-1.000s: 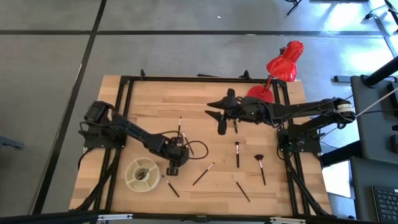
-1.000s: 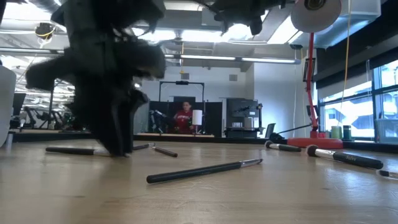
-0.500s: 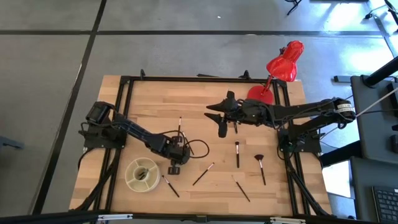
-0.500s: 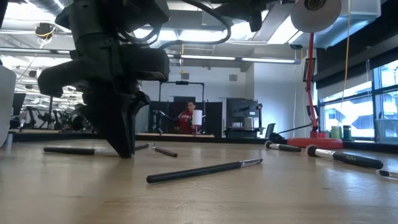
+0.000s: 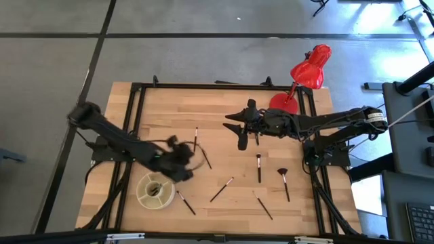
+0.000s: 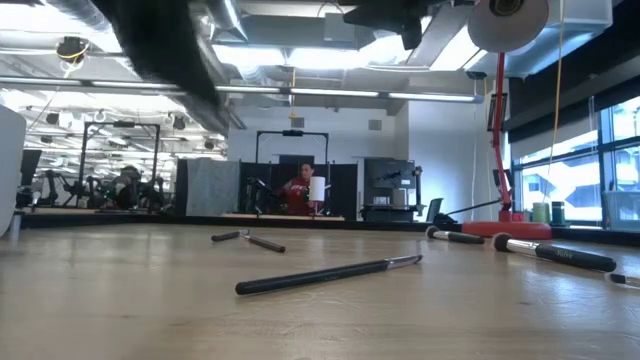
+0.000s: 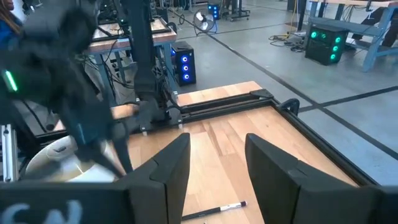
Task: Put items in baskets/containers
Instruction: Put the black eyeshadow brush into the white organizer
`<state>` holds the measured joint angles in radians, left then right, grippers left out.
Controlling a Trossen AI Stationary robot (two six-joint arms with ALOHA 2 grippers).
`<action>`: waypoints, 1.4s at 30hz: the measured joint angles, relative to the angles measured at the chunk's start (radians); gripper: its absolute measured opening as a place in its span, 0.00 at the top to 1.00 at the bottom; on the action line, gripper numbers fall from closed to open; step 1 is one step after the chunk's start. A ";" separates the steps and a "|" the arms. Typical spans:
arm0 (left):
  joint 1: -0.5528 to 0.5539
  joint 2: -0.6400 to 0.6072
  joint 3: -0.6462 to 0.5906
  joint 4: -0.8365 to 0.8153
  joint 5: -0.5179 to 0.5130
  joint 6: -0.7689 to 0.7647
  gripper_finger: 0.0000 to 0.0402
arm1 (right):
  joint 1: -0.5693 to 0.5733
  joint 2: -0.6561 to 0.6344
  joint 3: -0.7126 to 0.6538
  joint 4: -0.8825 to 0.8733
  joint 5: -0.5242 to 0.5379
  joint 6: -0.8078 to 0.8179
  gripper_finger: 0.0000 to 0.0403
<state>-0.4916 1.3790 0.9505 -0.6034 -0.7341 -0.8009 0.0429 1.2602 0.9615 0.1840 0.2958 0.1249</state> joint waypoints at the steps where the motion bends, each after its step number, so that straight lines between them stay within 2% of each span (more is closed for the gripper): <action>1: -0.030 -0.051 0.002 -0.027 -0.040 -0.044 0.99 | 0.000 0.000 0.000 0.000 0.000 0.001 0.62; 6: -0.187 -0.280 0.002 -0.162 -0.129 -0.201 0.99 | 0.000 0.000 0.000 0.001 0.000 0.031 0.62; 10: -0.329 -0.384 0.002 -0.183 -0.164 -0.252 0.99 | 0.006 0.000 0.000 0.000 0.000 0.047 0.62; 12: -0.401 -0.388 -0.002 -0.179 -0.233 -0.291 0.99 | 0.012 0.000 0.000 -0.001 0.000 0.048 0.62; 16: -0.520 -0.344 -0.065 -0.121 -0.390 -0.470 0.99 | 0.025 0.000 0.000 -0.002 0.000 0.047 0.62; 20: -0.595 -0.263 -0.108 -0.103 -0.420 -0.599 0.99 | 0.029 0.000 0.000 -0.010 0.000 0.051 0.62; 23: -0.625 -0.212 -0.112 -0.105 -0.423 -0.673 0.99 | 0.029 0.000 0.000 -0.024 0.000 0.058 0.62; 26: -0.641 -0.189 -0.112 -0.103 -0.419 -0.681 0.99 | 0.029 0.000 0.000 -0.021 0.000 0.077 0.62; 30: -0.646 -0.183 -0.112 -0.103 -0.350 -0.692 0.96 | 0.029 0.000 0.000 -0.020 0.000 0.088 0.62; 42: -0.625 -0.200 -0.111 -0.156 -0.336 -0.674 0.79 | 0.028 0.000 0.000 -0.020 0.000 0.102 0.62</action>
<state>-1.1170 1.1791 0.8390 -0.7589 -1.0698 -1.4751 0.0711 1.2602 0.9611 0.1642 0.2955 0.2266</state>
